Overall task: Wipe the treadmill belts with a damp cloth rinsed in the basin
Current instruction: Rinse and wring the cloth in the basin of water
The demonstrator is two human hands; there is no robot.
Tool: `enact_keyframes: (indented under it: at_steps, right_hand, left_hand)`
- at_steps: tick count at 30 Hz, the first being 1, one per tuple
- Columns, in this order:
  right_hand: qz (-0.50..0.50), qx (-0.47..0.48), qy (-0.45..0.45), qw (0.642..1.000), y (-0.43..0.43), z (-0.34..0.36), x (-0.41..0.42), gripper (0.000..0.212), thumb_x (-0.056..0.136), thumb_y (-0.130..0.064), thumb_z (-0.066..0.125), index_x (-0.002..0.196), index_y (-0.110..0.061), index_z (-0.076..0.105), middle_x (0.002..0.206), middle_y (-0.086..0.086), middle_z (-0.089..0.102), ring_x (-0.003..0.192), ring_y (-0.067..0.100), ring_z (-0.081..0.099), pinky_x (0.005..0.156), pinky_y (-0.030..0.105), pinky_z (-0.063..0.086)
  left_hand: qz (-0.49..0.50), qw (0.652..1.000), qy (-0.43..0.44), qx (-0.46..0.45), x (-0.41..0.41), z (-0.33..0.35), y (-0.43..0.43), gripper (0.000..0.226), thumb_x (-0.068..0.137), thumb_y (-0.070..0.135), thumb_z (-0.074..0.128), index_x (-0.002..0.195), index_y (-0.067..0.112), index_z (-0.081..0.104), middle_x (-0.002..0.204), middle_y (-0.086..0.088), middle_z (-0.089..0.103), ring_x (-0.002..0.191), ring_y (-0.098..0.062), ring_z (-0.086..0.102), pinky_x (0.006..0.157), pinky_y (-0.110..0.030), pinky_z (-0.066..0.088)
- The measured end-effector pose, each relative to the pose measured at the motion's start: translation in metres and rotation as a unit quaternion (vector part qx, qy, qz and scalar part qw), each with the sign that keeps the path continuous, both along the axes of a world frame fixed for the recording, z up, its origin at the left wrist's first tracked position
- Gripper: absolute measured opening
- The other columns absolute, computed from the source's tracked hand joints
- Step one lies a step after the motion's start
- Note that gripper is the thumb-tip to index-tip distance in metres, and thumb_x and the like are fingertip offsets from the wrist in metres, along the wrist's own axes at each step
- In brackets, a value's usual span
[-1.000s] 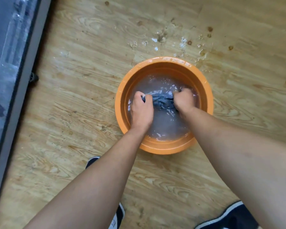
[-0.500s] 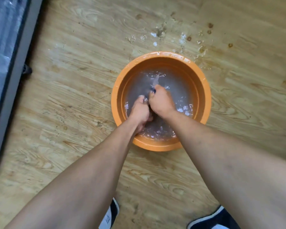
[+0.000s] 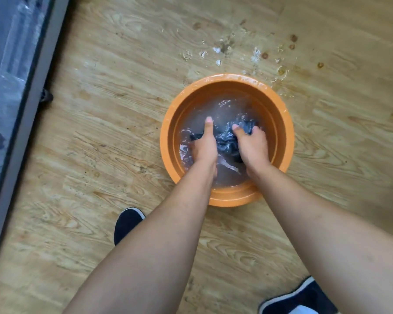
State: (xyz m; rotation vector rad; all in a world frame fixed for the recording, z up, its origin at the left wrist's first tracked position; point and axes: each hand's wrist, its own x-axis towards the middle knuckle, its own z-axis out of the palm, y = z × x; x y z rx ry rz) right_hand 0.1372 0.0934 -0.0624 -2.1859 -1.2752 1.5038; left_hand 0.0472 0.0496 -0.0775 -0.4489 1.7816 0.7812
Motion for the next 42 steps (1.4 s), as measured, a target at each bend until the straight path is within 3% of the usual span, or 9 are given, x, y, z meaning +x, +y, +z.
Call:
enact_keyframes:
  at_steps: [4,10,15,19,23,28,33,38,42]
  right_hand:
    - [-0.021,0.026,0.045,0.998,-0.018,0.001,0.003,0.032,0.101,-0.031,0.066,0.126,-0.011,0.06,0.122,0.007,0.07,0.114,0.025,0.065,0.104,0.04,0.05]
    - [-0.089,0.008,0.0,0.996,-0.004,-0.006,0.01,0.058,0.095,-0.042,0.071,0.141,-0.01,0.055,0.14,0.008,0.064,0.129,0.028,0.059,0.115,0.043,0.044]
    - [0.04,-0.112,-0.013,0.993,0.0,0.004,0.019,0.093,0.089,-0.054,0.076,0.158,-0.016,0.025,0.149,0.01,0.054,0.13,0.033,0.057,0.113,0.046,0.047]
    - [0.229,0.05,-0.034,0.972,-0.024,0.028,0.033,0.109,0.077,-0.039,0.092,0.157,-0.021,0.02,0.159,0.011,0.027,0.138,0.025,0.044,0.118,0.035,0.034]
    - [0.429,0.091,-0.117,0.891,-0.032,0.034,0.042,0.072,0.067,-0.029,0.098,0.12,-0.029,0.049,0.156,0.006,0.017,0.126,0.037,0.046,0.103,0.049,0.049]
    - [0.534,0.132,-0.197,0.812,-0.019,0.03,0.047,0.024,0.091,0.007,0.053,0.101,-0.014,0.056,0.118,0.009,0.037,0.098,0.034,0.049,0.073,0.047,0.053]
    - [0.567,0.102,-0.153,0.803,0.018,0.034,0.053,0.017,0.096,-0.018,0.06,0.107,-0.016,0.073,0.128,0.008,0.05,0.12,0.038,0.05,0.107,0.047,0.046]
    - [0.49,0.135,-0.062,0.859,0.03,0.058,0.054,0.018,0.102,-0.024,0.055,0.086,-0.018,0.058,0.092,0.004,0.065,0.102,0.027,0.061,0.086,0.04,0.046]
    - [0.286,0.065,0.049,0.955,0.026,0.05,0.054,0.023,0.096,-0.032,0.073,0.096,-0.02,0.053,0.071,-0.008,0.054,0.064,0.009,0.047,0.064,0.033,0.037]
  left_hand:
    - [0.045,0.992,-0.093,0.066,0.004,0.004,-0.003,0.063,0.079,0.031,0.092,0.13,0.002,0.067,0.106,-0.019,0.079,0.093,-0.035,0.078,0.077,-0.05,0.065]
    - [0.122,0.989,-0.018,0.08,-0.013,0.017,-0.02,0.05,0.104,-0.007,0.045,0.15,0.01,0.042,0.137,-0.012,0.06,0.096,-0.032,0.071,0.082,-0.048,0.066]
    - [-0.218,0.952,0.185,0.111,-0.011,0.039,-0.048,0.054,0.094,-0.003,0.048,0.126,0.041,0.051,0.114,0.014,0.06,0.105,-0.024,0.068,0.091,-0.047,0.061]
    - [-0.402,0.892,0.184,0.097,-0.018,0.046,-0.051,0.032,0.086,0.004,0.065,0.112,0.023,0.067,0.118,0.002,0.068,0.106,-0.018,0.064,0.09,-0.026,0.049]
    - [-0.515,0.803,0.281,0.104,-0.028,0.052,-0.049,0.052,0.081,-0.012,0.06,0.122,0.018,0.069,0.123,-0.002,0.062,0.114,-0.018,0.06,0.102,-0.022,0.041]
    - [-0.627,0.666,0.398,0.064,-0.046,0.052,-0.047,0.031,0.083,-0.014,0.05,0.096,0.009,0.067,0.1,-0.005,0.056,0.091,-0.033,0.064,0.074,-0.042,0.043]
    - [-0.678,0.646,0.311,0.159,-0.064,0.047,-0.044,0.024,0.104,0.024,0.06,0.113,0.01,0.077,0.123,-0.005,0.053,0.118,-0.028,0.056,0.106,-0.045,0.047]
    - [-0.509,0.757,0.309,0.27,-0.063,0.063,-0.055,0.039,0.11,0.025,0.053,0.146,0.015,0.062,0.17,0.008,0.027,0.158,-0.014,0.027,0.128,-0.029,0.024]
    - [-0.235,0.899,0.207,0.307,-0.048,0.073,-0.042,0.029,0.106,0.012,0.05,0.127,0.011,0.07,0.13,0.0,0.071,0.126,-0.013,0.063,0.114,-0.04,0.048]
